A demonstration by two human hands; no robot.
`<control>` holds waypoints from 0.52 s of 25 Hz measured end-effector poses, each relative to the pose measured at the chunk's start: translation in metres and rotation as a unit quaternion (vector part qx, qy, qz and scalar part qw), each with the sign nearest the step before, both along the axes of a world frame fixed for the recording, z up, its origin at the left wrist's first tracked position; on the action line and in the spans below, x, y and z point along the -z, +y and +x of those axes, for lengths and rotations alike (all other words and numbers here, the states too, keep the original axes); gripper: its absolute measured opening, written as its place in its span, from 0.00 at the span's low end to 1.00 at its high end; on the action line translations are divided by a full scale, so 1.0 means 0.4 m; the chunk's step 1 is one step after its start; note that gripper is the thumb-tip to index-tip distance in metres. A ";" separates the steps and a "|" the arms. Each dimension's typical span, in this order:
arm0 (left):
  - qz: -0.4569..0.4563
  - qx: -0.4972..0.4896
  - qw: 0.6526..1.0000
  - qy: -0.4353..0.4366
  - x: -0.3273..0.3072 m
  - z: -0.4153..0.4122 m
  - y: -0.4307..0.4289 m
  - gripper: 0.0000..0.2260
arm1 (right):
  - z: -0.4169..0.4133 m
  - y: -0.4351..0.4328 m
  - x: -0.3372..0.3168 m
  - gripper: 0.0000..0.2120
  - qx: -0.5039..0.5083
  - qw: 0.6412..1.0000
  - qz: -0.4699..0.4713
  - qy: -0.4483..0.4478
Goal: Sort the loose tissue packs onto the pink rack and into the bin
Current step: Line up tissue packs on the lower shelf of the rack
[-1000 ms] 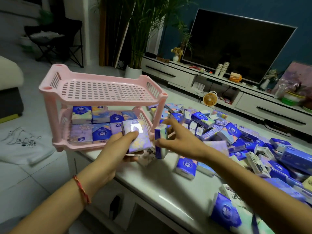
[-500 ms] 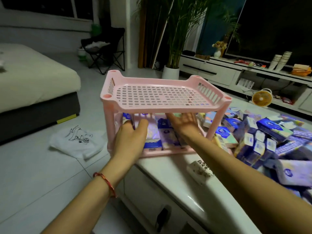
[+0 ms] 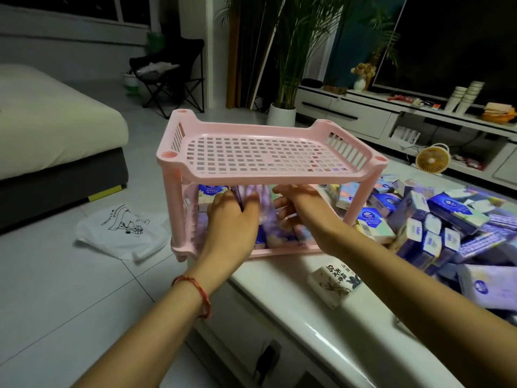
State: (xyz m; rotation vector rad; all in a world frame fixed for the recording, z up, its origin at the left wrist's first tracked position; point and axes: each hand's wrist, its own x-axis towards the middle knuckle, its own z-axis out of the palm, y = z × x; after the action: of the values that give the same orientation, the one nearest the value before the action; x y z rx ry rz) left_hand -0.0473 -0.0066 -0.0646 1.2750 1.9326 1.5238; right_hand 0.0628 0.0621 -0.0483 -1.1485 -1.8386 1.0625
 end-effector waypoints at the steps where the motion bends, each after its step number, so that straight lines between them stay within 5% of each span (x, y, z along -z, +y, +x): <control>1: 0.006 0.002 1.000 -0.012 0.009 0.004 0.022 0.13 | 0.003 -0.032 -0.013 0.06 -0.062 0.991 -0.111 0.029; 4: 0.005 0.005 0.999 0.032 0.015 0.023 0.059 0.15 | 0.018 -0.058 -0.011 0.04 -0.056 0.991 -0.117 0.040; 7: -0.063 0.006 0.954 0.293 0.030 0.011 0.068 0.26 | 0.030 -0.026 -0.004 0.11 0.098 0.987 -0.079 0.095; 10: -0.158 0.051 0.863 0.477 0.056 -0.001 0.065 0.32 | 0.041 0.028 0.028 0.16 0.198 0.979 0.034 0.024; 13: -0.197 0.079 0.843 0.494 0.070 0.001 0.061 0.36 | 0.017 0.034 0.026 0.10 0.234 0.942 0.226 -0.078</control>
State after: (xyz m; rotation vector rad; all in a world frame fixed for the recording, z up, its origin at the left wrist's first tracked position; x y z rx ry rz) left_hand -0.0471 0.0178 -0.0924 2.1640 2.4022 0.2690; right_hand 0.0696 0.0756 -0.0586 -1.3115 -1.6802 0.2660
